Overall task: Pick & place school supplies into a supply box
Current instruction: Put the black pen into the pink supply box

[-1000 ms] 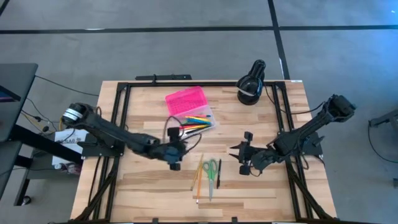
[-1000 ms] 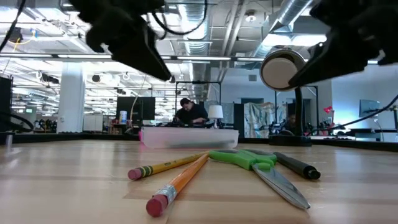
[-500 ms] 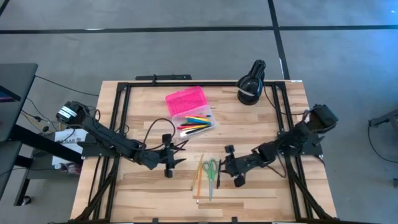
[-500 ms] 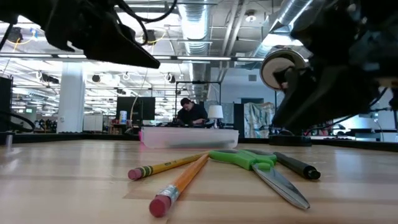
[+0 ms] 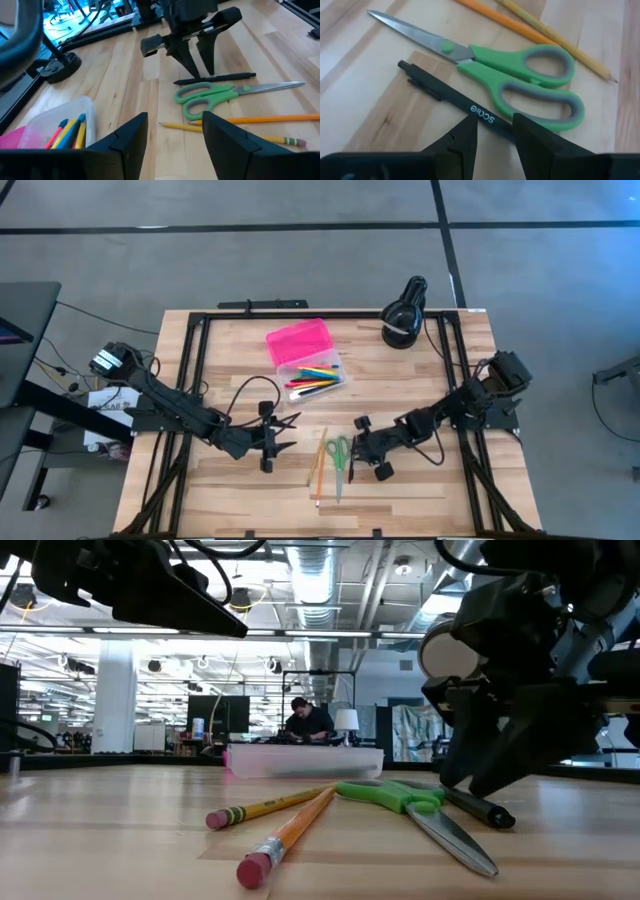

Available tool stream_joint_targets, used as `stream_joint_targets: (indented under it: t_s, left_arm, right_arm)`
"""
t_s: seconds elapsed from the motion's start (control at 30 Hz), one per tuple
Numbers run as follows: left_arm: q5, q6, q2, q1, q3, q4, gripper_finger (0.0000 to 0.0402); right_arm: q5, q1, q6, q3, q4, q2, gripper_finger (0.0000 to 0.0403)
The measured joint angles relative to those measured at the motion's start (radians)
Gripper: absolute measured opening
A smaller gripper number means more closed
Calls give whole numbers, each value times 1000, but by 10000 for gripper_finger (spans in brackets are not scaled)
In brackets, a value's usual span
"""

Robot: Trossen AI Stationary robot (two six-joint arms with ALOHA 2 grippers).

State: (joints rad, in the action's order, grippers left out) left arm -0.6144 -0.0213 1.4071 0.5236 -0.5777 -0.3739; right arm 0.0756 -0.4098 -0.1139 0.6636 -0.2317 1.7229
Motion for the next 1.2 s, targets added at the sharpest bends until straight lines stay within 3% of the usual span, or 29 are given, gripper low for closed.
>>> stream_joint_targets:
  t_s: [0.63, 1.2]
  left_arm:
    - [1, 16, 0, -1, 0, 18, 183]
    - [6, 23, 1, -1, 0, 28, 183]
  right_arm:
    - [1, 24, -16, 2, 46, -2, 118]
    - [-54, 17, 194, 5, 165, -18, 118]
